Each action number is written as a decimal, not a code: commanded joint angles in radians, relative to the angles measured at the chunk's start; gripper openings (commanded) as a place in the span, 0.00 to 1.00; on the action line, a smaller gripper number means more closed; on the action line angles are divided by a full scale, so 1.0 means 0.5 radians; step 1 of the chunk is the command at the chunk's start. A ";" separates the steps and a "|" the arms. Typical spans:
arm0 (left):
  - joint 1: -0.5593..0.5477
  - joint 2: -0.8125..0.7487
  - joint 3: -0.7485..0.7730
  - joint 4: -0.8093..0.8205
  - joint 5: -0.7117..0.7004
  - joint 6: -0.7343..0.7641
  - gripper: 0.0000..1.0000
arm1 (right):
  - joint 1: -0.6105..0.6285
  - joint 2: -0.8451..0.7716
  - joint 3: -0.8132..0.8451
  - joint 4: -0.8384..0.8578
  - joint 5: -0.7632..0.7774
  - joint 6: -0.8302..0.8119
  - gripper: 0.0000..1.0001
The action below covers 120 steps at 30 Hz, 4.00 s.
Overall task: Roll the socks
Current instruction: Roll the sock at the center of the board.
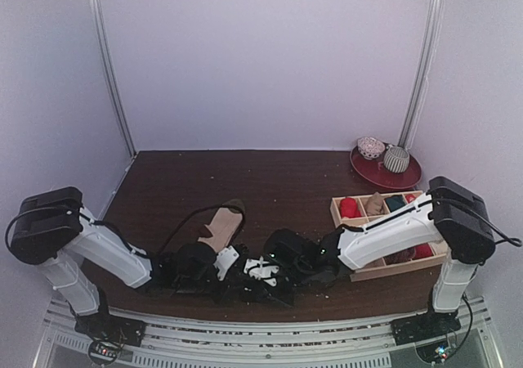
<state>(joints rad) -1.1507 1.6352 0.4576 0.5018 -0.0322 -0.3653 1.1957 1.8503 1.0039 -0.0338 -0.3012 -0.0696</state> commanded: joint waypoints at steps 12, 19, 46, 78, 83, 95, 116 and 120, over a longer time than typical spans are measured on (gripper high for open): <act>0.004 -0.468 -0.384 0.056 -0.276 -0.014 0.35 | -0.301 0.490 0.083 -0.706 -0.795 0.267 0.15; -0.172 -0.810 -0.510 0.267 -0.122 0.166 0.38 | -0.320 0.557 0.087 -0.683 -0.645 0.329 0.15; -0.253 -0.068 -0.253 0.734 0.320 0.470 0.56 | -0.318 0.565 0.078 -0.660 -0.551 0.363 0.15; -0.251 0.027 -0.177 0.465 0.228 0.386 0.41 | -0.320 0.556 0.038 -0.628 -0.549 0.379 0.15; -0.251 0.042 -0.167 0.460 0.267 0.402 0.19 | -0.320 0.558 0.037 -0.635 -0.553 0.378 0.15; -0.223 0.133 -0.182 0.344 0.237 0.219 0.00 | -0.320 0.520 0.074 -0.590 -0.516 0.398 0.20; -0.063 0.471 -0.296 0.426 0.402 -0.162 0.00 | -0.045 -0.759 -0.904 0.959 0.395 -0.209 0.44; -0.056 0.490 -0.289 0.426 0.422 -0.157 0.00 | 0.110 -0.741 -1.020 1.139 0.641 -0.436 0.45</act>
<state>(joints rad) -1.1893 1.8072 0.3473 0.9760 0.1753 -0.4278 1.1980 1.4601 0.5289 0.3698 -0.1802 -0.1333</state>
